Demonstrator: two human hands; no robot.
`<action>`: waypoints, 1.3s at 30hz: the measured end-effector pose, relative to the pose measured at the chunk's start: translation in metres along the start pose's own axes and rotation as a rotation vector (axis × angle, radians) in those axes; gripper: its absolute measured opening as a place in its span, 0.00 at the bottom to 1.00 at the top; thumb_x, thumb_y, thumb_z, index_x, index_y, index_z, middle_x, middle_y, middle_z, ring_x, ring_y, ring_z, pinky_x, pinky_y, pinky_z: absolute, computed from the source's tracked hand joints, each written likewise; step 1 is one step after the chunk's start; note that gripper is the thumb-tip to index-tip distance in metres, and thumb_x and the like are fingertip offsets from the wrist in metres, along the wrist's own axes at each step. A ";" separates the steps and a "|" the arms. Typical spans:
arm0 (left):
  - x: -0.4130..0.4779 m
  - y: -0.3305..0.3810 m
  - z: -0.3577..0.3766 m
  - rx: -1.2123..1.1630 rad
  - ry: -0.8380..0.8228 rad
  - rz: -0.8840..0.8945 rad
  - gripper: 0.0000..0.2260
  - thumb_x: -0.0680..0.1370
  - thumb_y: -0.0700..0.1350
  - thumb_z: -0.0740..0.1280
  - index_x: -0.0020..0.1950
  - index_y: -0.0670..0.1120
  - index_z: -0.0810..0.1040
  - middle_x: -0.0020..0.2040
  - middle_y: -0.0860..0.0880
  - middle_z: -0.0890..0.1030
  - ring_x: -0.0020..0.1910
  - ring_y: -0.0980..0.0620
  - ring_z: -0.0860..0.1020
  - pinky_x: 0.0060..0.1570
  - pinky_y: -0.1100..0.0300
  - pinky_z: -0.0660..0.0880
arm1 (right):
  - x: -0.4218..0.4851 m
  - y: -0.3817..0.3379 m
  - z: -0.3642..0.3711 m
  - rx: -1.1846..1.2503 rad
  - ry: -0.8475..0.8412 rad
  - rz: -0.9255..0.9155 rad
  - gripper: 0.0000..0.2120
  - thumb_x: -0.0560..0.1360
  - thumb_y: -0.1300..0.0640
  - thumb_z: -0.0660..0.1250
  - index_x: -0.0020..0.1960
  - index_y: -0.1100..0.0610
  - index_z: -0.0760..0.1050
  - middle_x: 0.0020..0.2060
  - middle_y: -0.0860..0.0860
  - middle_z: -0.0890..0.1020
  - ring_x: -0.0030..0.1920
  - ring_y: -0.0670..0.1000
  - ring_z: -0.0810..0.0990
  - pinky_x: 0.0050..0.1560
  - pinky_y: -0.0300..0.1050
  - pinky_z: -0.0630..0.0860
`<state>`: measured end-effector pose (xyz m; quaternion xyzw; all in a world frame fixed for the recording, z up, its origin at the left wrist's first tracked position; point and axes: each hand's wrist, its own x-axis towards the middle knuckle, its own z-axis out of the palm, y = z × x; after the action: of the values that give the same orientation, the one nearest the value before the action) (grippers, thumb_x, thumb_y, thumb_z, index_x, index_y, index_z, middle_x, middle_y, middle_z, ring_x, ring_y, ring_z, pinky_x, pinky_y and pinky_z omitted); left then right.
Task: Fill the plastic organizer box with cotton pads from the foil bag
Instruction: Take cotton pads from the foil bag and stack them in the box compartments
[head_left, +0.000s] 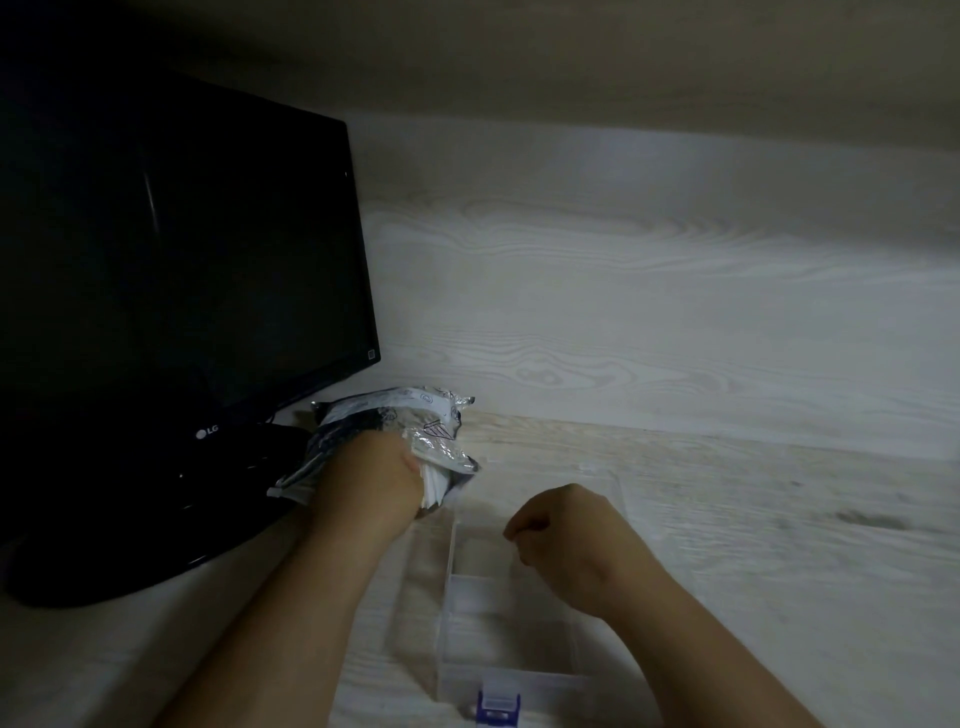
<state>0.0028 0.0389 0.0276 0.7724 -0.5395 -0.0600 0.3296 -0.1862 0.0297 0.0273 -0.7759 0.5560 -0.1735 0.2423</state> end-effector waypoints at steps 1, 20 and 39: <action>0.000 -0.002 0.000 0.045 0.039 0.004 0.08 0.74 0.38 0.63 0.38 0.43 0.79 0.44 0.44 0.82 0.45 0.44 0.80 0.39 0.61 0.70 | 0.000 0.000 0.000 0.007 0.003 -0.005 0.14 0.74 0.62 0.62 0.50 0.50 0.84 0.44 0.48 0.85 0.46 0.47 0.83 0.50 0.42 0.79; 0.010 -0.016 0.017 -0.012 0.119 -0.194 0.14 0.79 0.39 0.60 0.63 0.35 0.71 0.61 0.34 0.77 0.61 0.36 0.76 0.57 0.50 0.73 | -0.001 0.001 0.003 -0.004 -0.014 -0.015 0.13 0.76 0.60 0.63 0.52 0.48 0.84 0.46 0.46 0.85 0.47 0.44 0.82 0.54 0.40 0.79; 0.011 -0.015 0.036 -0.316 0.116 -0.123 0.10 0.73 0.34 0.70 0.44 0.47 0.73 0.42 0.45 0.81 0.45 0.45 0.80 0.44 0.58 0.74 | -0.004 -0.001 0.002 -0.005 -0.019 -0.016 0.13 0.76 0.60 0.63 0.52 0.48 0.83 0.45 0.46 0.85 0.48 0.45 0.82 0.52 0.40 0.78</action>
<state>0.0032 0.0160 -0.0053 0.7448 -0.4551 -0.1195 0.4731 -0.1857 0.0337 0.0258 -0.7826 0.5478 -0.1669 0.2441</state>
